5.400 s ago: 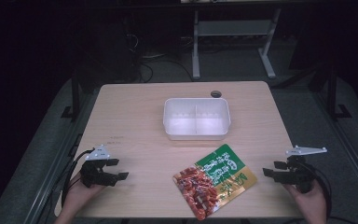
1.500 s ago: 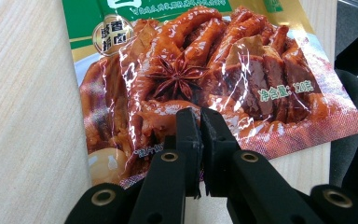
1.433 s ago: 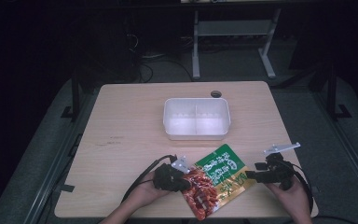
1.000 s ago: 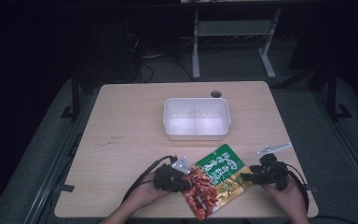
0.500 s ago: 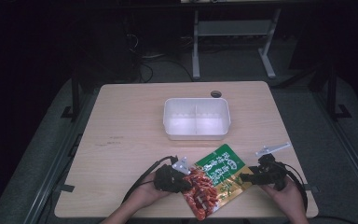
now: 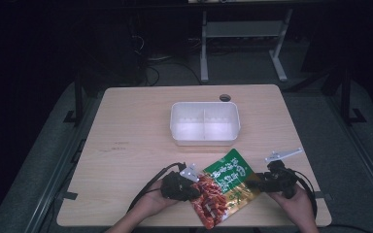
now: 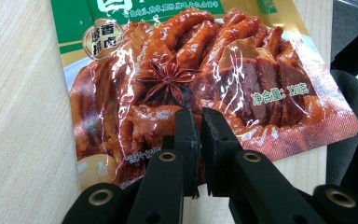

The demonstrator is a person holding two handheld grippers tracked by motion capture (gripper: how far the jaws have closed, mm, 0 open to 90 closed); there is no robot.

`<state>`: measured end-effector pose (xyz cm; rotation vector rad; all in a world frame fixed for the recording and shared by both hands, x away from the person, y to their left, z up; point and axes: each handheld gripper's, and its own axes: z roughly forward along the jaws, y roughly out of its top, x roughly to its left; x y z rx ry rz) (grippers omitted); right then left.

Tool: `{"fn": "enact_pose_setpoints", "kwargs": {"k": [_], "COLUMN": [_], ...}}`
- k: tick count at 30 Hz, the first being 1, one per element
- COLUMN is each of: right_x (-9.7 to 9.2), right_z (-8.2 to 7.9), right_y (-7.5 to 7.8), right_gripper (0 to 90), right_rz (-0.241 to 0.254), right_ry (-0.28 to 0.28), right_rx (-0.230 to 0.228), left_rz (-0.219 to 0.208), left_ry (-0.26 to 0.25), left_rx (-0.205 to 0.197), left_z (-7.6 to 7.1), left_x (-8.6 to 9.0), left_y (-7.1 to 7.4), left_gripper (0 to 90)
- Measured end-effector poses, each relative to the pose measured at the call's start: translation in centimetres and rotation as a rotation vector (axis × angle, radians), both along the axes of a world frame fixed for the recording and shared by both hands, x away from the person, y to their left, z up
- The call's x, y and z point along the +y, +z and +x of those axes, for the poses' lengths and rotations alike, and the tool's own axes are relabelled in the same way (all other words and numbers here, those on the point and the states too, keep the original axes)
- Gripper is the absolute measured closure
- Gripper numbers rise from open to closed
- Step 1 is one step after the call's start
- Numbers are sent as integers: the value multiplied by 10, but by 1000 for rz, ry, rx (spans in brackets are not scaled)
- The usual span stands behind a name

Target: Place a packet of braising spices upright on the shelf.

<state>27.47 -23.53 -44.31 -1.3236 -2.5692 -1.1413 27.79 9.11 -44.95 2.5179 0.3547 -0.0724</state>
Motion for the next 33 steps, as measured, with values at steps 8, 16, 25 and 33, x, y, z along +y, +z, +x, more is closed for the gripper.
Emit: {"fn": "enact_pose_setpoints", "kwargs": {"k": [8,16,25,33], "right_x": [6,8,5,2], "right_z": [3,6,8,7], "right_y": [-6,-9,-10,-5], "right_gripper": [600,754,889,894], "right_rz": [-19,-42,-28,-1], "right_ry": [5,0,-8,-7], "right_rx": [26,39,61,59], "left_rz": [-1,-2,-4,-36], "left_ry": [-4,-8,-16,15], "left_rx": [-2,-2,-1,-11], "left_z": [0,0,-2,-1], "left_x": [-1,-1,1,15], "left_y": [0,0,4,13], "left_gripper": [847,835,753,654]}}
